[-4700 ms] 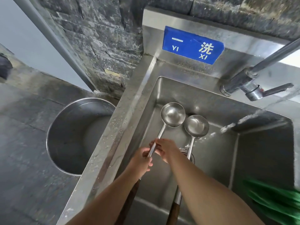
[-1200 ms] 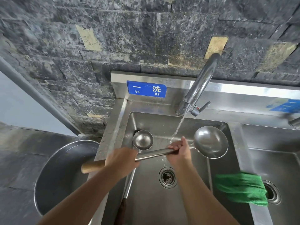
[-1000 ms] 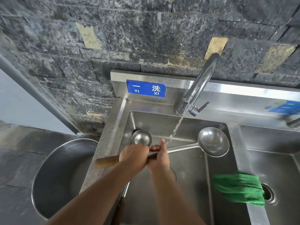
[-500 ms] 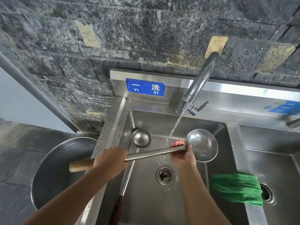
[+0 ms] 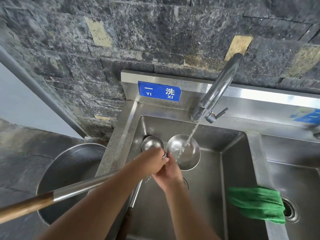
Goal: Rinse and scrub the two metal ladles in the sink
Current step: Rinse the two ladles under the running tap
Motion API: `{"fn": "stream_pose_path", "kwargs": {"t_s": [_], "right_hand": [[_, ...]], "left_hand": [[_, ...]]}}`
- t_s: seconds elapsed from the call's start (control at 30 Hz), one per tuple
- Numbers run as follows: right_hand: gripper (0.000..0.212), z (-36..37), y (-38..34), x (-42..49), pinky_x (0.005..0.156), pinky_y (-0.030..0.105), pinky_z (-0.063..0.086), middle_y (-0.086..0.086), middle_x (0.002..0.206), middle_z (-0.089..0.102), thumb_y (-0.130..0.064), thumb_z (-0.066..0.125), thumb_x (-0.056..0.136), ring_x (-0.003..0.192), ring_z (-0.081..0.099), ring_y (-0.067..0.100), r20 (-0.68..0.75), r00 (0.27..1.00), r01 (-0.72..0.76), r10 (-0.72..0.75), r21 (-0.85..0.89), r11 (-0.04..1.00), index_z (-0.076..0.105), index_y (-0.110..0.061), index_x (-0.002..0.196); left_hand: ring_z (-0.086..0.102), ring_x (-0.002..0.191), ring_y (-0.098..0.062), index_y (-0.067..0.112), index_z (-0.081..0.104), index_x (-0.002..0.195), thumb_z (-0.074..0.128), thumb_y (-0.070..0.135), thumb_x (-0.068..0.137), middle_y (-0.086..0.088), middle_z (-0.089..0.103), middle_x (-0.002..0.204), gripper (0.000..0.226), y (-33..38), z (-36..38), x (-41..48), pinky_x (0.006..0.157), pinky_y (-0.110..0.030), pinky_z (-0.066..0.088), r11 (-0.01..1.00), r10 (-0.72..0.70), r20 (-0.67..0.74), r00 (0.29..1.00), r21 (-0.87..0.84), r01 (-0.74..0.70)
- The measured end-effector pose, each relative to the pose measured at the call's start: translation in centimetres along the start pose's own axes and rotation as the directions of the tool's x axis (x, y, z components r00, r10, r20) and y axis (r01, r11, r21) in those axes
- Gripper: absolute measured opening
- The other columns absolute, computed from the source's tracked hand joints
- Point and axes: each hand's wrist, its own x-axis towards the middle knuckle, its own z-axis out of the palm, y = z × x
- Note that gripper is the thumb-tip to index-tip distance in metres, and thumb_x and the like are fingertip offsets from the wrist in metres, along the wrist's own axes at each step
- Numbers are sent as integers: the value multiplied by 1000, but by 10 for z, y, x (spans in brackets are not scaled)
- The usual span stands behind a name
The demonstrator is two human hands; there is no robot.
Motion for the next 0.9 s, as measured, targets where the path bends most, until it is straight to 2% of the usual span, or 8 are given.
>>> {"fn": "stream_pose_path", "kwargs": {"t_s": [0.1,0.17,0.27,0.4,0.5,0.63,0.77,0.9], "right_hand": [[18,-19,-28,3,60,35,61,19,84,73,-14,59,96,81,67,29,-166,983,70,-73,-25,997,62,-2,109],[22,-34,-46,-1,63,39,60,19,91,70,-9,65,92,81,66,29,-230,958,100,-168,-281,954,59,-1,112],[36,-44,-72,-5,79,52,59,14,82,66,-4,73,85,67,64,22,-158,927,72,-341,-815,574,60,11,114],[37,-23,-112,-18,54,23,56,5,85,70,-5,78,80,70,67,14,56,951,73,-303,-996,44,63,-2,114],[21,6,-150,-20,60,23,53,5,87,69,-19,73,86,77,64,19,156,966,70,-208,-927,-370,69,-10,104],[19,45,-155,-22,70,32,47,9,86,67,-20,56,93,88,66,26,297,955,128,-17,-461,-878,70,-7,95],[34,54,-114,-17,98,32,44,8,126,65,-5,42,99,118,59,27,397,905,233,155,-155,-960,64,-12,124],[29,46,-111,-12,98,28,40,10,123,65,-7,47,100,116,58,25,369,903,301,221,-176,-937,66,-8,122]], "left_hand": [[64,90,-33,18,51,83,48,43,98,-7,57,82,29,-15,1,0,73,-35,46,1000,-7,-36,999,7,7],[65,86,-33,24,38,70,49,47,94,2,46,70,35,-24,-2,0,75,-38,52,999,3,-46,999,44,-1],[65,88,-31,23,51,81,50,47,95,3,52,75,28,-27,-8,-6,78,-39,52,987,55,-26,998,152,-51],[66,90,-30,22,61,97,46,49,97,-1,58,85,30,-22,-13,-5,78,-38,53,978,84,-38,996,192,-75],[64,96,-29,19,62,103,43,44,100,-8,66,102,31,-10,-17,-4,71,-34,45,962,116,-37,992,254,-103],[65,99,-33,21,62,106,47,40,100,-8,67,107,25,6,-19,-4,74,-37,49,907,129,-52,990,409,-97],[69,90,-30,22,65,111,53,26,97,-5,69,102,19,22,-13,-6,62,-32,41,850,175,-42,984,510,-130],[68,94,-33,18,60,119,50,32,100,-8,68,106,26,15,-11,-12,63,-33,39,854,175,-66,982,507,-118]]}}
